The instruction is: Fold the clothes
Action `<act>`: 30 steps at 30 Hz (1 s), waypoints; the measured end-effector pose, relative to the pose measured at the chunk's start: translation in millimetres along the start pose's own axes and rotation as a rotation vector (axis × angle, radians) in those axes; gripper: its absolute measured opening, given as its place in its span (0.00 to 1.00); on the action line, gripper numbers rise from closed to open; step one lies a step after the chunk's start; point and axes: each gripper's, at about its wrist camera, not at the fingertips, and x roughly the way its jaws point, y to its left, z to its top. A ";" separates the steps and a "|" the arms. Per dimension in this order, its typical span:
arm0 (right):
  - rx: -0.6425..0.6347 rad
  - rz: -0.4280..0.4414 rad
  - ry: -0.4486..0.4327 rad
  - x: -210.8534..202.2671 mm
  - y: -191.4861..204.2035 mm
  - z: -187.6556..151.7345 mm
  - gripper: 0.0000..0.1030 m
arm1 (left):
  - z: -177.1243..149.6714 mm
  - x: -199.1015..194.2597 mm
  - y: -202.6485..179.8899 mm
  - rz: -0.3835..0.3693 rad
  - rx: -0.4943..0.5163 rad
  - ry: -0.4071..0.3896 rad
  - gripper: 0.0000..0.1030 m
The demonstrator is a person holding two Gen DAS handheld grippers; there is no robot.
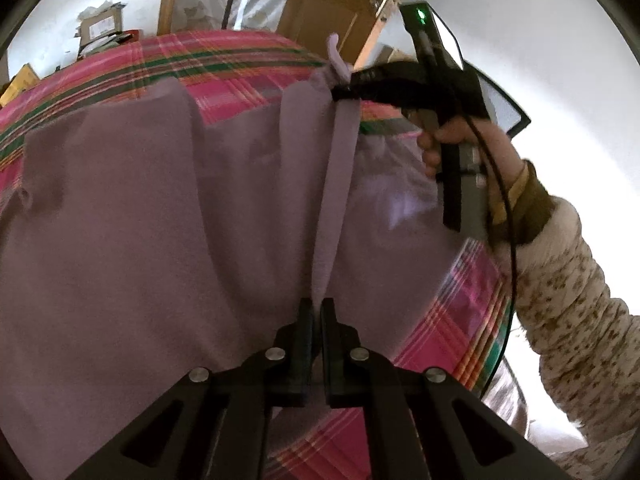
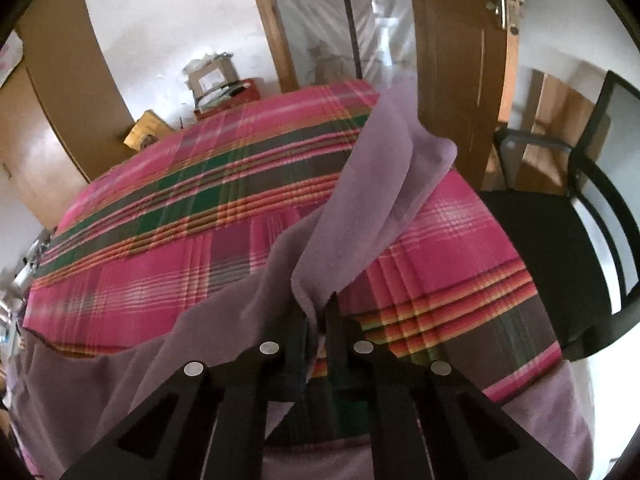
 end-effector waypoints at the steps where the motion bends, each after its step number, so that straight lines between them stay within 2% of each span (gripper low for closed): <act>1: 0.007 0.003 -0.013 -3.1 -1.7 0.0 0.07 | 0.6 -2.3 0.5 0.002 -0.006 -0.012 0.03; 9: 0.058 0.024 -0.108 -33.3 -13.7 -2.8 0.07 | 3.9 -14.7 0.8 0.004 -0.034 -0.074 0.03; 17: 0.097 0.047 -0.255 -75.8 -23.1 -2.0 0.07 | 16.7 -41.8 -4.3 0.028 -0.060 -0.214 0.03; 20: 0.087 0.026 -0.307 -94.1 -22.3 -2.6 0.07 | 19.7 -54.3 -10.0 0.041 -0.049 -0.263 0.03; 24: 0.083 0.007 -0.365 -117.8 -25.2 -5.9 0.07 | 21.1 -64.5 -15.6 0.043 -0.042 -0.297 0.03; 30: 0.080 -0.022 -0.421 -144.0 -33.7 -23.1 0.07 | 18.3 -66.2 -22.3 0.050 -0.020 -0.304 0.03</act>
